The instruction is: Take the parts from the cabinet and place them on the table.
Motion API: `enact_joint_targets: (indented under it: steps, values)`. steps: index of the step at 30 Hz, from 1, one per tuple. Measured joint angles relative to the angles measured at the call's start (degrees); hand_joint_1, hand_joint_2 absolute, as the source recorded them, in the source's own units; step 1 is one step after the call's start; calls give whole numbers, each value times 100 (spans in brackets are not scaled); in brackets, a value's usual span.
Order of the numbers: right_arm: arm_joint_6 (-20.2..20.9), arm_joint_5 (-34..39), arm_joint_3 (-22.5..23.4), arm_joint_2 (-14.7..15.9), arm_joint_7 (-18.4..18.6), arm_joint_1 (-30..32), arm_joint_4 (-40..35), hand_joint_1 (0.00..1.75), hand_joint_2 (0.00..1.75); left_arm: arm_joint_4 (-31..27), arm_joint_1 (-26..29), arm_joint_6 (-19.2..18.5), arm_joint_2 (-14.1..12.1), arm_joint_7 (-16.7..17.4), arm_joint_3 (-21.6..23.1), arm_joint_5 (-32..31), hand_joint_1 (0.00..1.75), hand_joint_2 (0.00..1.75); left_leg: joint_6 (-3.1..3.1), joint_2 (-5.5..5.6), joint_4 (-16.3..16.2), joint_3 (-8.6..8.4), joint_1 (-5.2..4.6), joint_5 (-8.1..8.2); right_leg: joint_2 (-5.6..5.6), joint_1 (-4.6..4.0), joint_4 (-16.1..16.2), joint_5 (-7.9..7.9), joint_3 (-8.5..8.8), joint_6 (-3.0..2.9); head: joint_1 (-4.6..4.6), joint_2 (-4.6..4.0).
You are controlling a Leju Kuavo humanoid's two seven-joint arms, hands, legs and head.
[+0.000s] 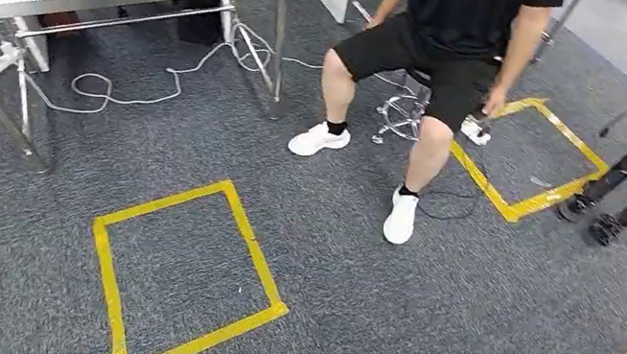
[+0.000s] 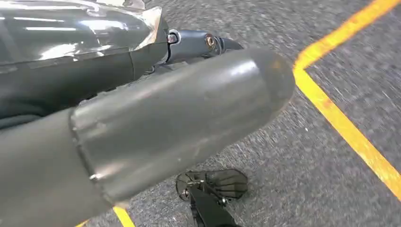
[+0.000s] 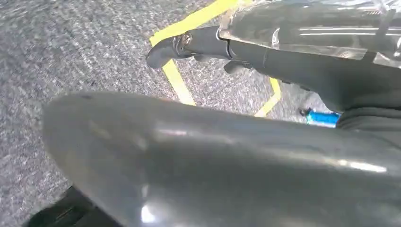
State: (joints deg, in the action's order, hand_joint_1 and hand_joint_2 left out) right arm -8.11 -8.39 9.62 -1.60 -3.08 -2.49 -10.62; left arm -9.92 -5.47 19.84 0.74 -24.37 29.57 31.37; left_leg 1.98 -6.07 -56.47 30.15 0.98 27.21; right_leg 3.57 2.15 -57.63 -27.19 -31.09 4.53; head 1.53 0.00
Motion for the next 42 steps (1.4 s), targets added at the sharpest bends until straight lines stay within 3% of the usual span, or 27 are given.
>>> enact_joint_targets:
  steps: [1,5,6,7,8,10,12,14,15,16,20,21,22,23,25,26,28,29,30,31,32,35,36,38,39,41,42]
  values:
    - [0,11,0,-26,2,-22,0,0,0,0,-5,75,-16,-13,22,-62,0,0,-66,-63,-12,2,-40,35,206,-53,51,-7,-14,-63,9,0]
    - [-15,15,2,-7,24,-14,0,0,0,-4,-75,317,15,39,166,-182,0,0,-223,-292,-2,-85,-6,73,-100,-93,57,32,-81,-269,-30,0]
    - [-15,17,2,-4,24,-9,0,0,0,-7,-82,285,26,37,188,-145,0,0,-280,-40,-150,-5,55,118,-174,40,73,66,-35,-324,-50,0]
    - [-15,17,2,-9,28,-15,0,0,0,-7,-70,210,28,24,195,-103,0,0,-284,335,-401,97,63,374,-232,12,70,90,-48,-367,-63,0]
    - [-15,26,2,-15,37,-14,0,0,0,-7,-51,151,33,2,197,-83,0,0,-281,499,-774,268,71,656,-290,-2,66,117,-71,-421,-76,0]
    - [-13,26,2,-26,37,-10,0,0,0,-4,-16,96,30,-31,199,-70,0,0,-294,609,-1657,675,70,1060,-464,-52,60,140,-115,-454,-87,-2]
    - [-13,28,2,-24,37,9,0,0,0,-4,8,64,30,-40,199,-46,0,0,-275,615,-1723,713,70,930,-637,-78,55,145,-121,-456,-89,0]
    - [-13,28,2,-24,37,20,0,0,0,-4,10,61,30,-51,199,-33,0,0,-241,658,-927,329,73,433,-800,-77,28,147,-116,-450,-92,-2]
    - [-15,28,2,-26,37,19,0,0,0,-4,9,61,30,-55,199,-33,0,0,-225,860,-341,38,95,170,-889,-76,1,148,-126,-444,-92,0]
    - [-13,28,2,-26,37,11,0,0,0,-2,10,59,26,-55,199,-31,0,0,-231,1100,-202,-17,98,253,-929,-106,-19,155,-149,-414,-91,-2]
    - [-13,28,2,-24,37,29,0,0,0,-4,-4,55,33,-64,201,-27,0,0,-77,834,-155,4,-1,151,-1151,-100,47,253,-292,-224,-91,0]
    - [-15,28,2,-17,37,28,2,0,0,-7,-12,53,41,-68,203,-27,0,0,10,735,-81,0,61,81,-1011,-127,-35,230,-306,-216,-74,0]
    - [-15,26,2,-11,37,28,2,0,0,-7,-14,53,41,-85,203,-25,0,0,38,687,-60,6,31,67,-698,-150,-205,118,-408,-247,-79,0]
    - [-15,17,2,-13,42,21,2,0,0,-4,-2,59,41,-99,203,-16,0,0,82,598,-60,26,24,56,-524,-139,-605,-109,-619,-302,-32,0]
    - [-15,7,2,-13,50,18,2,0,0,-4,62,64,41,-145,203,30,0,0,85,408,-63,55,-6,55,-436,-118,-1535,-495,-1048,-326,-33,-2]
    - [-15,7,2,-11,70,26,2,0,0,-4,93,72,57,-164,203,43,0,0,85,315,-66,62,-11,54,-426,-116,-1817,-565,-1155,-291,-24,0]
    - [-15,26,4,11,107,66,4,0,0,-4,117,86,92,-206,203,48,0,0,81,165,-68,71,-11,55,-399,-102,-1506,-426,-921,-192,-22,-2]
    - [-15,42,7,33,114,75,4,0,0,-4,117,94,116,-217,203,46,0,0,76,92,-68,67,-9,55,-332,-99,-941,-239,-572,-132,-24,0]
    - [-22,48,9,46,122,70,4,0,0,-4,115,99,138,-217,206,32,0,0,56,25,-73,46,-9,60,-164,-90,-330,-81,-201,-96,-24,-2]
    - [-31,59,9,46,122,51,4,0,0,-4,110,99,140,-210,208,15,0,0,18,-34,-83,17,-50,72,194,-96,51,-53,10,-162,-15,0]
    - [-35,66,11,48,122,26,4,0,0,-4,114,105,151,-203,214,-3,0,0,-36,-91,-82,11,-74,103,216,-173,52,-4,-9,-170,-21,-2]
    - [-54,66,11,52,125,30,4,0,0,-4,57,107,173,-153,245,-18,0,0,-133,-267,-56,-58,-52,103,-30,-187,40,11,-85,-291,-50,0]
    - [-63,66,11,57,125,30,7,0,0,-7,42,107,179,-149,249,-18,0,0,-174,-326,-63,-51,-46,124,-106,-121,78,55,-53,-352,-46,0]
    - [-74,68,11,63,127,25,7,0,0,-4,36,107,179,-142,269,-18,0,0,-224,311,-519,108,24,510,-231,-50,82,117,-47,-465,-87,-2]
    - [-83,70,11,61,133,26,7,0,0,-4,49,107,183,-136,282,-18,0,0,-237,504,-999,312,27,793,-309,-58,82,131,-67,-484,-91,0]
    - [-85,70,11,50,133,27,7,0,0,0,75,107,183,-131,295,-20,0,0,-256,610,-1858,709,26,1127,-485,-90,77,144,-103,-500,-94,0]
    - [-90,70,11,48,133,33,7,0,0,2,82,107,183,-129,295,-20,0,0,-256,615,-1928,748,26,1074,-578,-96,74,148,-102,-495,-87,-2]
